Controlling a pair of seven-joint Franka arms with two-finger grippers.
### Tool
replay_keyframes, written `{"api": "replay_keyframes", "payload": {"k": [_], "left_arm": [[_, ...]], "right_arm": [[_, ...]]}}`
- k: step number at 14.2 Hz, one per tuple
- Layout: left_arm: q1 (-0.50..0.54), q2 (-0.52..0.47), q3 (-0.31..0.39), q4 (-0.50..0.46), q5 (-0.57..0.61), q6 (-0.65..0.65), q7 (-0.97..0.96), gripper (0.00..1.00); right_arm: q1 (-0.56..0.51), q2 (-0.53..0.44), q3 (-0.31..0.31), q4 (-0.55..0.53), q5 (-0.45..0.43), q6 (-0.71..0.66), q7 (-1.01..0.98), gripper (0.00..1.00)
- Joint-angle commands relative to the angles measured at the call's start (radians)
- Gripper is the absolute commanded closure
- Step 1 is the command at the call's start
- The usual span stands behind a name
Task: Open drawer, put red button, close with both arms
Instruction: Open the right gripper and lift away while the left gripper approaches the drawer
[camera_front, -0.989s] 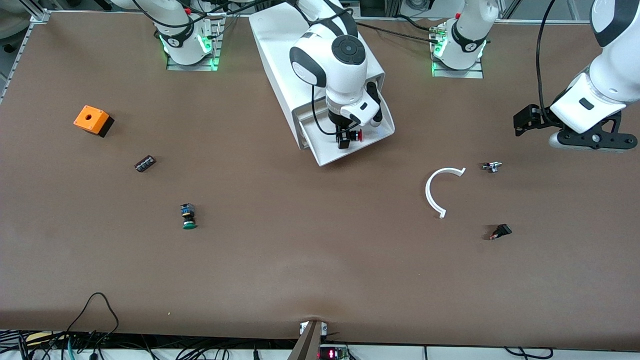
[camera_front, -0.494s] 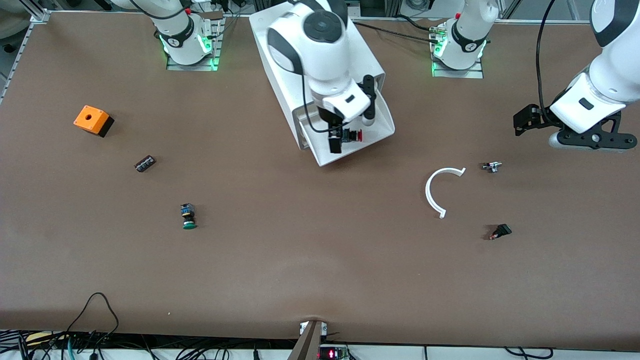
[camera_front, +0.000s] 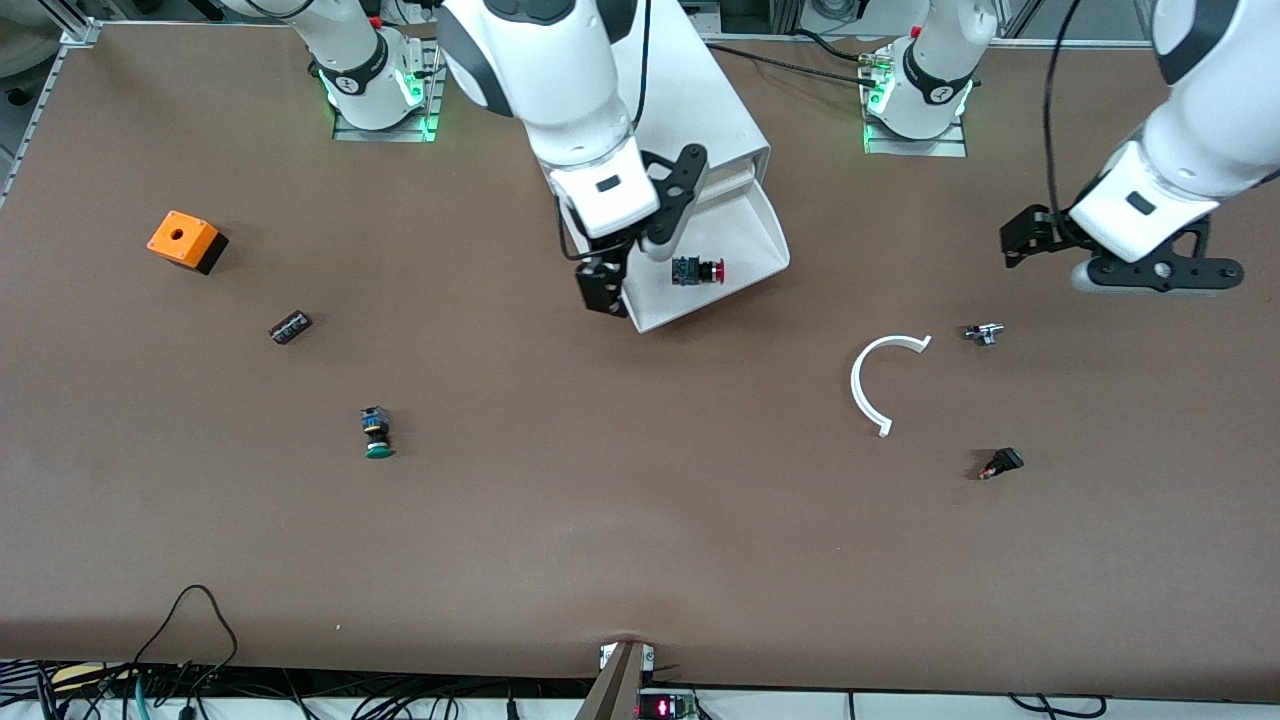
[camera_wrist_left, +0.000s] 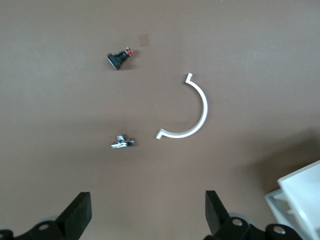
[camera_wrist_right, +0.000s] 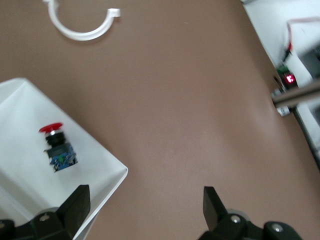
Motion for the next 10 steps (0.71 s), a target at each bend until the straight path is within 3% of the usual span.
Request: {"api": "replay_keyframes", "payload": {"k": [1, 10], "left_arm": [[-0.014, 0.066, -0.076, 0.011, -0.016, 0.035, -0.169, 0.00], [-0.016, 0.318, -0.253, -0.006, -0.014, 0.361, -0.545, 0.00]], "right_arm": [[-0.046, -0.003, 0.002, 0.005, -0.002, -0.012, 0.218, 0.00], [-0.320, -0.047, 0.005, -0.165, 0.003, -0.025, 0.501, 0.00]]}}
